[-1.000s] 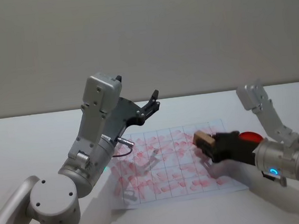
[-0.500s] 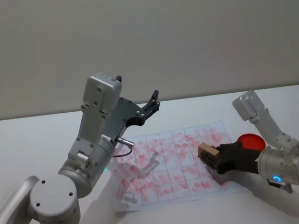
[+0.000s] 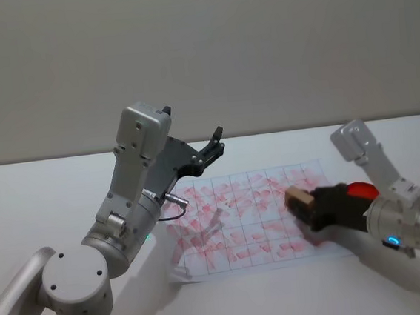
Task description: Use the one hand to pick up the stamp and affix it onto the A4 paper.
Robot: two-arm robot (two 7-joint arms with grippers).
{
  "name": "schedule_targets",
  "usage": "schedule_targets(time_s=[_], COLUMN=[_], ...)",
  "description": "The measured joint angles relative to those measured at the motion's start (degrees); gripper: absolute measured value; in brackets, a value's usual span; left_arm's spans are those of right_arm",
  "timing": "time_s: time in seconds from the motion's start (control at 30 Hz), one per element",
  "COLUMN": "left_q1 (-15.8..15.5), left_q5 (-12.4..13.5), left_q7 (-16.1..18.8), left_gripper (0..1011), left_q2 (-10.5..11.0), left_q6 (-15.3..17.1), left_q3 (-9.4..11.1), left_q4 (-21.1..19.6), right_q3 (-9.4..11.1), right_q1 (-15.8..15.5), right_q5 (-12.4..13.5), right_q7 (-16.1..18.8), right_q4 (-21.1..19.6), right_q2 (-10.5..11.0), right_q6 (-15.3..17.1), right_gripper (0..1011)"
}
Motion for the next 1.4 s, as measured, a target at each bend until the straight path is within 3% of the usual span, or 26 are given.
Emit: schedule_targets(time_s=[0.27,0.67,0.93,1.1,1.4], left_q1=[0.0,0.0,0.0,0.0,0.0], left_q5=[0.0,0.0,0.0,0.0,0.0], left_q7=[0.0,0.0,0.0,0.0,0.0], left_gripper=[1001,1001,1001,1001,1001], left_q2=[0.0,0.0,0.0,0.0,0.0], left_q6=[0.0,0.0,0.0,0.0,0.0], left_q3=[0.0,0.0,0.0,0.0,0.0], left_q4=[0.0,0.0,0.0,0.0,0.0], right_q3=[0.9,3.2,4.7,5.6,6.2], right_q1=[-0.2,-4.7,-8.6,-10.7,-12.2], right_q5=[1.0,6.7,9.8,11.6,12.7], right_q7=[-2.1,-10.4,-16.4,-20.0,-22.2], right_q4=[-2.3,-9.8,-14.0,-15.9,-16.5], right_q2=[0.6,3.2,5.2,6.3,7.2], right_q6=[-4.2,-9.8,-9.9,-8.4,-5.7], right_gripper=[219,219,219,219,219])
